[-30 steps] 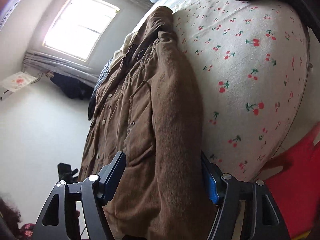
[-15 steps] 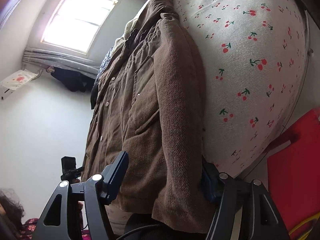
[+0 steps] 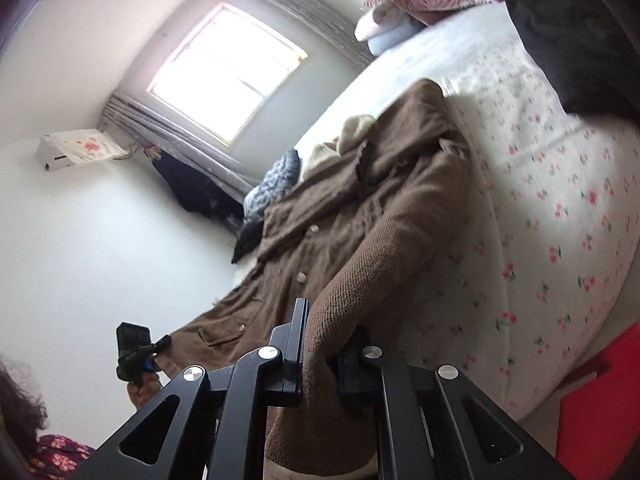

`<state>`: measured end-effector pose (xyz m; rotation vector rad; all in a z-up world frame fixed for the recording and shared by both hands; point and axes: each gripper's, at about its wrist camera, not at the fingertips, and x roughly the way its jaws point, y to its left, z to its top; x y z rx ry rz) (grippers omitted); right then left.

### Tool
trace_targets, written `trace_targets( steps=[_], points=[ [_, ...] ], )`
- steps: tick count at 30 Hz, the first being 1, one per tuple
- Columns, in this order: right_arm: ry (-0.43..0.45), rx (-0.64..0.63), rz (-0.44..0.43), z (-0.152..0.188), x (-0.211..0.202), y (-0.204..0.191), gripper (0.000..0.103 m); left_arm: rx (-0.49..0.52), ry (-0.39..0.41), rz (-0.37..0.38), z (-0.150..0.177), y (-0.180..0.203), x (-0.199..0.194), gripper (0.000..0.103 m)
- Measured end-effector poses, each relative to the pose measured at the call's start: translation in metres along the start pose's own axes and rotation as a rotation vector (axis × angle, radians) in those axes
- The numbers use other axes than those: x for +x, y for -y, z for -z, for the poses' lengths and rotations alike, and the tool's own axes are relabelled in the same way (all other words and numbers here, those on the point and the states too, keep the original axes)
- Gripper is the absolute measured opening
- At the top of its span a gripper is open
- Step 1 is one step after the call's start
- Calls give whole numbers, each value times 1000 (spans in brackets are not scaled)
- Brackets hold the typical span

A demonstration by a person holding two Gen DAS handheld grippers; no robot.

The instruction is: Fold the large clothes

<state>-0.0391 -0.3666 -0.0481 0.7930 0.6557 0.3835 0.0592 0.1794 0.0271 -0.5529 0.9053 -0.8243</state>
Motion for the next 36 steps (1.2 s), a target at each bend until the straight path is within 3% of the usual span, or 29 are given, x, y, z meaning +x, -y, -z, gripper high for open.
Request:
trace_targets(
  steps=[7, 12, 16, 19, 22, 26, 28, 30, 32, 34, 36],
  points=[
    [124, -17, -31, -78, 21, -29, 10, 24, 132, -29, -86, 16, 11, 19],
    [201, 69, -13, -143, 47, -15, 10, -46, 219, -91, -154, -9, 26, 19],
    [221, 150, 52, -193, 87, 22, 10, -102, 241, -226, -208, -49, 69, 19],
    [202, 211, 158, -225, 132, 57, 11, -164, 216, -358, -240, -94, 123, 21],
    [141, 279, 260, -244, 180, 98, 19, -203, 143, -481, -253, -140, 179, 26],
    [69, 404, 323, -250, 216, 151, 44, -223, -13, -577, -251, -184, 225, 38],
    [83, 388, 337, -255, 214, 161, 48, -208, -24, -535, -251, -186, 221, 40],
    [103, 356, 344, -262, 204, 162, 52, -195, -33, -456, -252, -182, 207, 49],
    [121, 292, 378, -269, 192, 157, 59, -158, -25, -416, -253, -172, 189, 71],
    [125, 205, 413, -274, 185, 144, 63, -83, 13, -439, -253, -160, 171, 82],
    [96, 131, 457, -277, 190, 134, 68, 21, 28, -489, -253, -151, 160, 82]
  ],
)
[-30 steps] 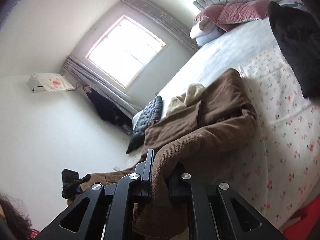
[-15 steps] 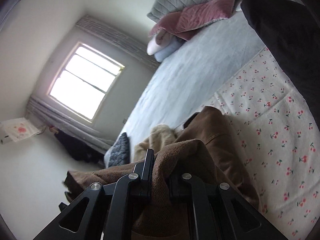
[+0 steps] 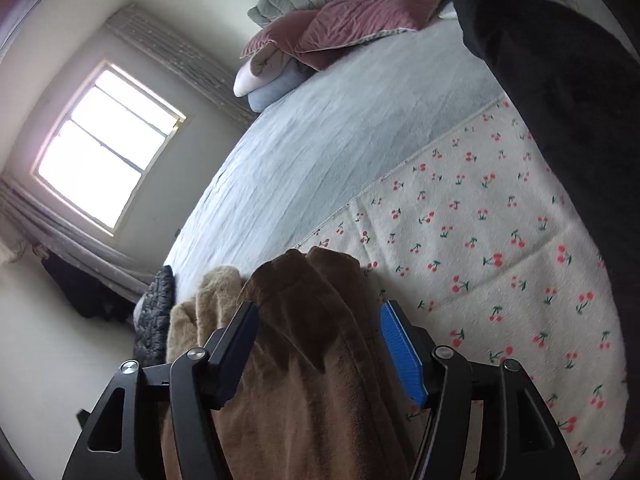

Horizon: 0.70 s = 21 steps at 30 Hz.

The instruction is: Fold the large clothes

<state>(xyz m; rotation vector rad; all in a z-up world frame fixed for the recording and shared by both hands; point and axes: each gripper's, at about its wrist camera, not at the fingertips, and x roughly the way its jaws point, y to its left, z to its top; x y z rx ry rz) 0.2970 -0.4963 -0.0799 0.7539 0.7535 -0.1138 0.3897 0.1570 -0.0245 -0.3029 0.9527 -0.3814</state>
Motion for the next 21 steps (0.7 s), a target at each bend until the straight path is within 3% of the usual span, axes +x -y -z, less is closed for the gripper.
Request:
trace_targets(
  steps=[3, 5, 8, 9, 10, 11, 13, 14, 18, 21],
  points=[
    [-24, -139, 71, 3, 12, -28, 70, 117, 2, -119, -3, 4, 3, 82],
    [8, -258, 174, 9, 27, -49, 70, 203, -29, -189, -2, 10, 18, 82],
    [0, -322, 265, 14, 61, -63, 70, 296, -85, -253, -2, 22, 49, 78],
    [-8, -327, 282, 16, 70, -65, 70, 302, -78, -279, -4, 26, 57, 70],
    [-10, -337, 309, 19, 79, -67, 63, 299, -69, -291, -6, 29, 60, 43],
    [-12, -358, 338, 22, 86, -71, 42, 286, -56, -311, -8, 31, 61, 22],
    [10, -401, 382, 28, 89, -80, 18, 275, 6, -307, -11, 40, 51, 11],
    [64, -459, 427, 33, 84, -90, 13, 300, 55, -345, -11, 48, 43, 11],
    [265, -584, 537, 39, 53, -126, 10, 340, 212, -416, -22, 84, 17, 9],
    [375, -610, 589, 20, 46, -153, 10, 313, 303, -466, -54, 97, 13, 9]
  ],
)
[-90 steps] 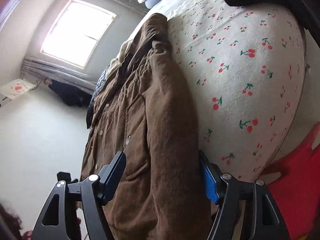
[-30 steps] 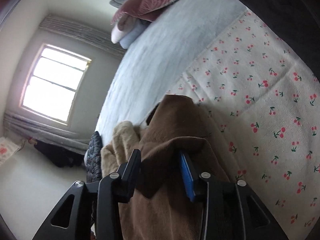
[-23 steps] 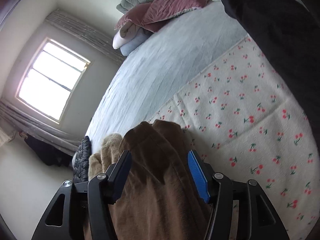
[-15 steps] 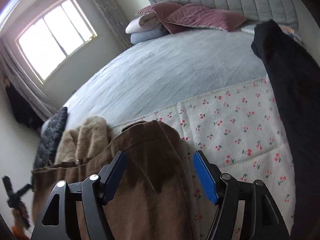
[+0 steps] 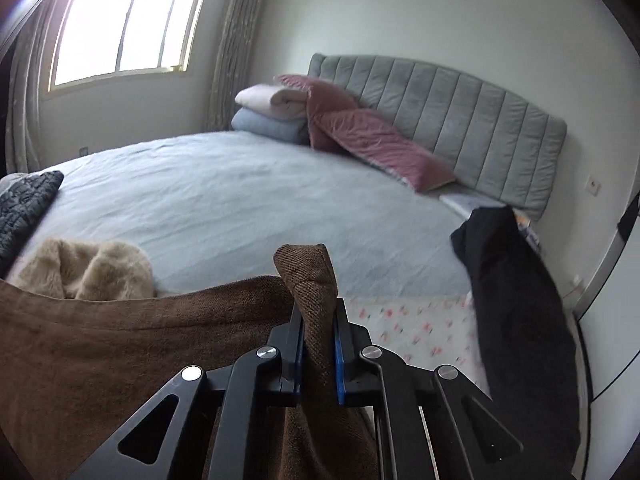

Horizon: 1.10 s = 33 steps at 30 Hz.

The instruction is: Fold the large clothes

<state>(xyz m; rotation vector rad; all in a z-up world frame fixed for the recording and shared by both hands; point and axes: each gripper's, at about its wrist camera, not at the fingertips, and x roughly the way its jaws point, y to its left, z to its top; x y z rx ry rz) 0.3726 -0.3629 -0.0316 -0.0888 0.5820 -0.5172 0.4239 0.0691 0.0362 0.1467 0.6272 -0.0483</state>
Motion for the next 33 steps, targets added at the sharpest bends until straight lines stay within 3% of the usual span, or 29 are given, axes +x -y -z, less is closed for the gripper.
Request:
trace_targets(
  steps=[6, 9, 13, 16, 17, 19, 21, 23, 24, 26, 28, 31, 33],
  points=[
    [76, 30, 45, -59, 35, -15, 10, -49, 77, -122, -57, 8, 60, 9],
    [55, 14, 59, -68, 74, -34, 10, -45, 67, -162, -61, 23, 105, 9],
    [-3, -21, 102, -43, 134, -53, 11, 36, 45, -253, -33, 53, 168, 10],
    [-91, -50, 107, -9, 175, -60, 15, 101, -65, -275, 0, 68, 210, 12],
    [-132, -46, 112, 3, 187, -60, 17, 121, -106, -276, 4, 71, 219, 18],
    [-191, -20, 118, 18, 199, -51, 18, 131, -140, -289, 1, 71, 222, 25],
    [-218, 30, 115, 19, 195, -34, 21, 100, -113, -331, -7, 61, 207, 31],
    [-203, 80, 99, 13, 178, -19, 32, 54, -59, -299, -15, 53, 184, 56],
    [-185, 92, 74, 5, 165, -17, 37, 43, -19, -280, -19, 55, 170, 63],
    [-132, 72, -14, -7, 140, -30, 63, 53, 26, -229, -25, 70, 151, 81],
    [-139, -4, -122, -14, 123, -66, 71, 63, -21, -125, -28, 96, 146, 81],
    [-239, -74, -342, -11, 116, -134, 73, -8, -135, 58, -19, 127, 157, 81],
    [-293, -79, -416, 0, 121, -164, 73, -16, -190, 70, -7, 136, 174, 81]
  ],
)
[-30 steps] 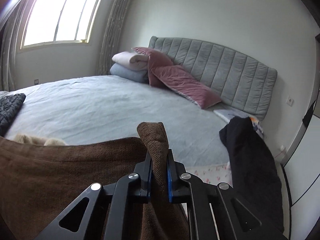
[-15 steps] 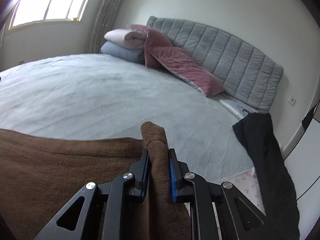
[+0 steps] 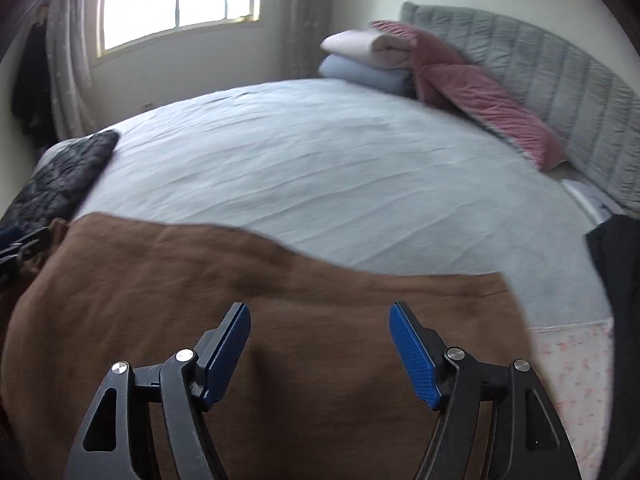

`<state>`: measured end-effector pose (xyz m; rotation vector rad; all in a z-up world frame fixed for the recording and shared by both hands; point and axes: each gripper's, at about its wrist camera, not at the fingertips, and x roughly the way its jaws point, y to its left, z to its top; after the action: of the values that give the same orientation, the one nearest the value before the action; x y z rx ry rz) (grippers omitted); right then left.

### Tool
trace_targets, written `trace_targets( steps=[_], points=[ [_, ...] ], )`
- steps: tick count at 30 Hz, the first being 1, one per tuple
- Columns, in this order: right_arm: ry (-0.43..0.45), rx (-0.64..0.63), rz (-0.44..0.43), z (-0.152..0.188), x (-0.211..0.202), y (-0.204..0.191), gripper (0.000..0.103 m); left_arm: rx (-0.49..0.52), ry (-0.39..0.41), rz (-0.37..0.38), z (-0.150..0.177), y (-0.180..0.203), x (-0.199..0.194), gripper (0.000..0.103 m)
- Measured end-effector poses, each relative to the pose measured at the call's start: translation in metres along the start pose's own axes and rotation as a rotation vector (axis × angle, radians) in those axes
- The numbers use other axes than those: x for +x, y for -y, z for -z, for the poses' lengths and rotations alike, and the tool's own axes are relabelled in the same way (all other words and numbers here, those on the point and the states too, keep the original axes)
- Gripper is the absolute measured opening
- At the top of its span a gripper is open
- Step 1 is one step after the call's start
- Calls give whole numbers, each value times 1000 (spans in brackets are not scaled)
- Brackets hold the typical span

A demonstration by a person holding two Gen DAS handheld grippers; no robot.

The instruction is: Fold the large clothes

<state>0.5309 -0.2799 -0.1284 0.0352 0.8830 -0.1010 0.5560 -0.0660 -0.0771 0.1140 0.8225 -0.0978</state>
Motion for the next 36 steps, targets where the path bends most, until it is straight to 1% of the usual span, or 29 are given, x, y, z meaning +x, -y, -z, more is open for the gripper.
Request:
trace_targets(
  steps=[1, 3, 4, 6, 7, 8, 9, 10, 11, 12, 13, 14, 16, 17, 19, 20, 22, 23, 24, 25, 26, 27, 29, 30, 31, 32, 33, 35, 36],
  points=[
    [-1, 6, 3, 3, 6, -1, 73, 18, -14, -12, 5, -2, 9, 84],
    [2, 70, -34, 6, 12, 22, 73, 31, -11, -49, 11, -24, 19, 86],
    [-5, 123, -7, 8, 15, 49, 73, 27, -23, -109, 12, -41, 24, 86],
    [-41, 179, 157, 13, 21, 115, 73, -12, -94, -227, 14, -88, 38, 86],
    [-71, 235, 201, 17, 24, 153, 73, -73, -148, -217, 17, -112, 42, 81],
    [-108, 330, 220, 26, 23, 187, 73, -138, -170, -155, 21, -130, 41, 75],
    [-132, 443, 230, 36, 18, 219, 73, -171, -154, -123, 20, -138, 33, 74],
    [-130, 530, 243, 45, 8, 243, 73, -155, -142, -129, 19, -136, 26, 74],
    [-113, 565, 257, 50, -4, 255, 73, -117, -135, -142, 17, -128, 19, 74],
    [-89, 565, 266, 51, -16, 257, 74, -68, -125, -153, 17, -115, 9, 74],
    [-68, 554, 262, 50, -25, 255, 75, -31, -115, -140, 18, -101, 0, 74],
    [-49, 532, 245, 48, -34, 247, 75, 5, -109, -110, 18, -84, -11, 75],
    [-20, 437, 203, 40, -51, 212, 75, 77, -99, -30, 24, -47, -36, 77],
    [-3, 390, 171, 38, -59, 190, 76, 108, -86, 13, 31, -28, -50, 82],
    [8, 289, 62, 35, -69, 134, 79, 155, -58, 96, 48, 8, -79, 85],
    [1, 247, 10, 37, -70, 108, 82, 165, -50, 134, 55, 17, -89, 88],
    [-19, 174, -109, 56, -75, 53, 83, 203, -60, 200, 80, 36, -98, 92],
    [-27, 161, -124, 71, -75, 41, 83, 234, -72, 204, 95, 39, -99, 92],
    [-47, 136, -121, 84, -72, 29, 83, 269, -94, 180, 109, 38, -97, 92],
    [-67, 115, -95, 96, -68, 26, 83, 291, -116, 156, 118, 27, -88, 93],
    [-89, 101, -53, 110, -63, 32, 83, 282, -122, 171, 127, 11, -86, 96],
    [-98, 94, -20, 122, -60, 47, 83, 236, -125, 216, 133, -12, -87, 98],
    [-72, 119, 58, 141, -66, 90, 83, 152, -143, 144, 137, -57, -91, 98],
    [-62, 141, 70, 146, -72, 111, 83, 135, -145, 129, 138, -79, -93, 98],
    [-49, 177, 97, 154, -83, 134, 83, 124, -136, 112, 139, -99, -99, 91],
    [-64, 206, 153, 159, -91, 151, 83, 130, -131, 115, 139, -112, -107, 84],
    [-90, 247, 193, 161, -100, 167, 83, 132, -129, 122, 139, -121, -117, 84],
    [-75, 348, 97, 171, -117, 193, 83, 105, -105, 152, 138, -130, -140, 85],
    [-67, 400, 58, 174, -125, 201, 84, 79, -98, 148, 136, -135, -151, 88]
  ],
)
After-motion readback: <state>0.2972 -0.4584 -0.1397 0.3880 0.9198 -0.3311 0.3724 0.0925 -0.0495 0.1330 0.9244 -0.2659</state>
